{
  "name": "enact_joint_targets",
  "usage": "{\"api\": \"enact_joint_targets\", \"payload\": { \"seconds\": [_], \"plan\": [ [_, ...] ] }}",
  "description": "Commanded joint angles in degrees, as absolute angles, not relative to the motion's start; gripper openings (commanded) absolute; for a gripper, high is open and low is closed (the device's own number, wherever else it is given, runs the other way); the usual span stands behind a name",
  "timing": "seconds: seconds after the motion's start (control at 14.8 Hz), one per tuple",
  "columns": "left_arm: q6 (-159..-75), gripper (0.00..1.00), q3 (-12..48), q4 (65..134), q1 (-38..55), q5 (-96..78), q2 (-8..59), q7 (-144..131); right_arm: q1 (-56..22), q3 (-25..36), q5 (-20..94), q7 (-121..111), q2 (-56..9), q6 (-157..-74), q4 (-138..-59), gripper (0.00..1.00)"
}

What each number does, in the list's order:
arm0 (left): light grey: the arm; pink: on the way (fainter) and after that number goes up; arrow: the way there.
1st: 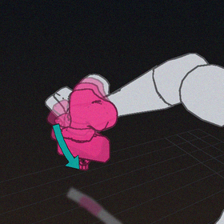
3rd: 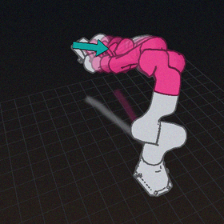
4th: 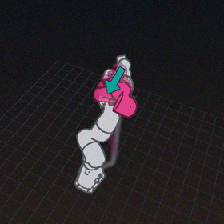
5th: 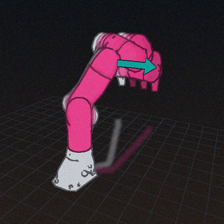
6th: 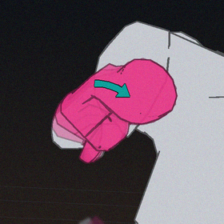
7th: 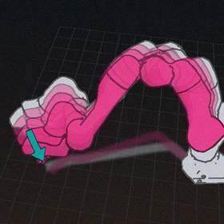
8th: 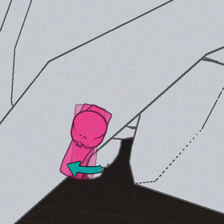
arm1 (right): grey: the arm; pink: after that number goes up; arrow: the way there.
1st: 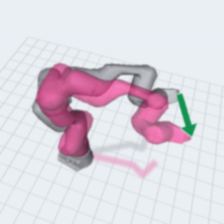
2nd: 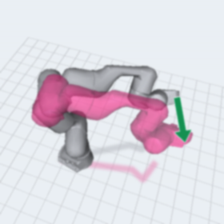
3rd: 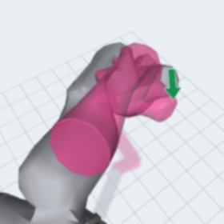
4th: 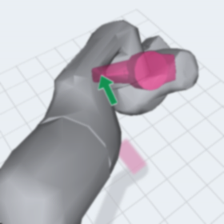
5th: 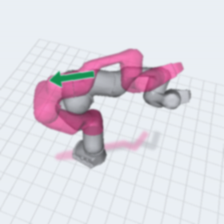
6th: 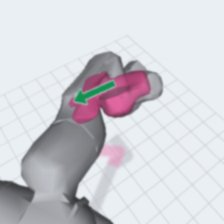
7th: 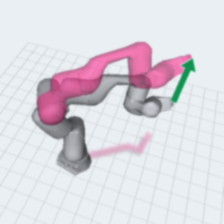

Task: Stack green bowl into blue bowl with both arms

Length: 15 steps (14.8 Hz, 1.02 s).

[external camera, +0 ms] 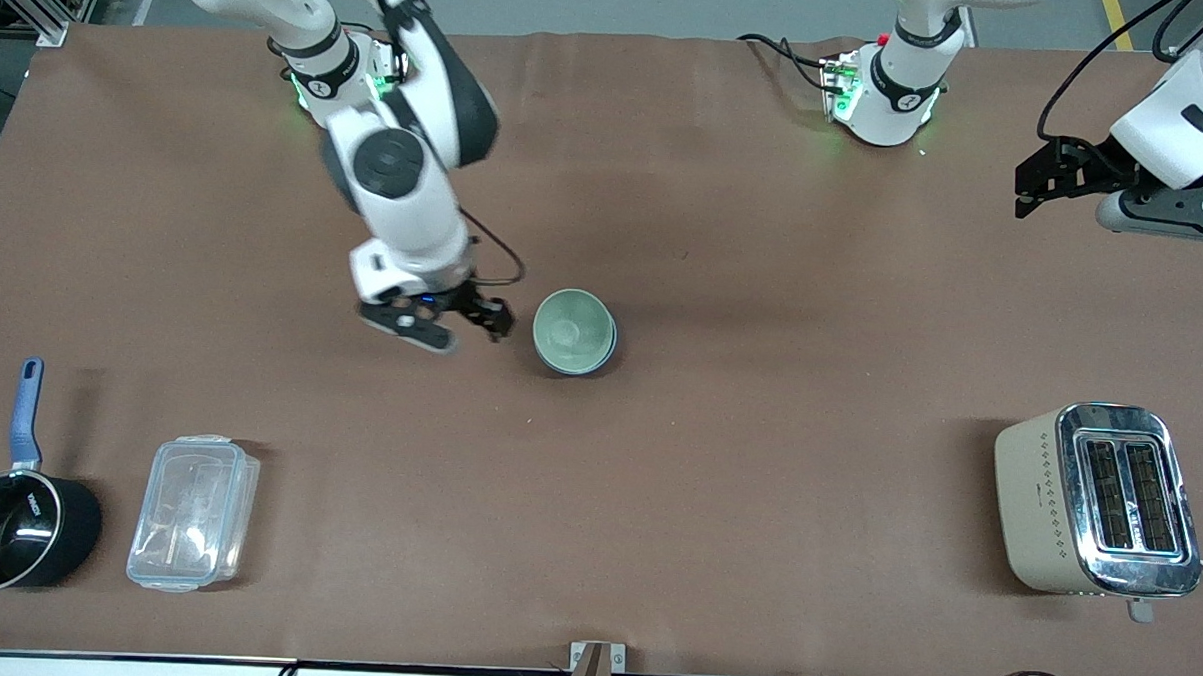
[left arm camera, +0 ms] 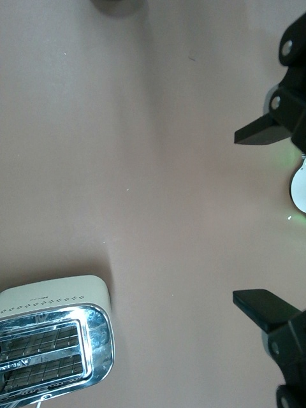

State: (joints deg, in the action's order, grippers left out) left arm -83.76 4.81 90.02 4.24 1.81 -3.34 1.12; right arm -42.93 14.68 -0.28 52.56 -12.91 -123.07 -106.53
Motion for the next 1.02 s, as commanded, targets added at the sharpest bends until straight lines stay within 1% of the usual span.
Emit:
{"api": "enact_joint_targets", "payload": {
  "seconds": [0.0,0.2,0.34,0.41,0.47,0.54,0.68,0.81,0.88,0.95],
  "plan": [
    [-84.29,1.0,4.75,89.12,4.22,2.64,-2.64,0.88,-42.8,19.23,-2.98,50.73,-6.96,-116.48,-106.45,1.0],
    [-84.73,1.0,4.75,89.03,4.22,2.11,-2.46,0.62,-42.72,26.17,-2.99,40.55,-4.14,-107.09,-101.45,1.0],
    [-84.73,1.0,4.75,89.12,4.13,2.11,-2.46,0.7,-41.06,28.64,-2.99,38.15,-3.69,-99.53,-96.36,1.0],
    [-84.73,1.0,4.75,89.03,4.22,2.2,-2.46,0.7,-38.17,28.3,-2.9,37.19,-3.6,-96.01,-93.46,1.0],
    [-84.81,1.0,4.75,89.03,4.31,2.37,-2.37,0.62,-33.71,26.47,-2.64,35.09,-2.82,-93.37,-91.08,1.0],
    [-84.9,1.0,4.83,89.03,4.57,2.37,-2.29,0.53,-29.05,22.54,-2.72,33.15,-1.33,-92.47,-90.36,1.0],
    [-84.9,1.0,4.83,89.03,4.75,2.63,-2.29,0.44,-15.88,12.62,-2.72,28.24,2.09,-91.76,-90.44,1.0],
    [-84.9,1.0,4.92,89.03,4.66,2.46,-1.68,0.53,-4.88,4.87,-2.72,20.43,2.64,-87.74,-89.22,1.0],
    [-84.9,1.0,4.92,89.03,4.75,2.46,-1.58,0.53,-1.79,3.53,-2.2,17.52,2.55,-85.37,-86.77,1.0],
    [-84.9,1.0,4.92,89.03,5.01,2.63,-1.5,0.53,-0.54,3.52,-1.94,14.62,2.2,-83.6,-84.14,1.0]
  ]
}}
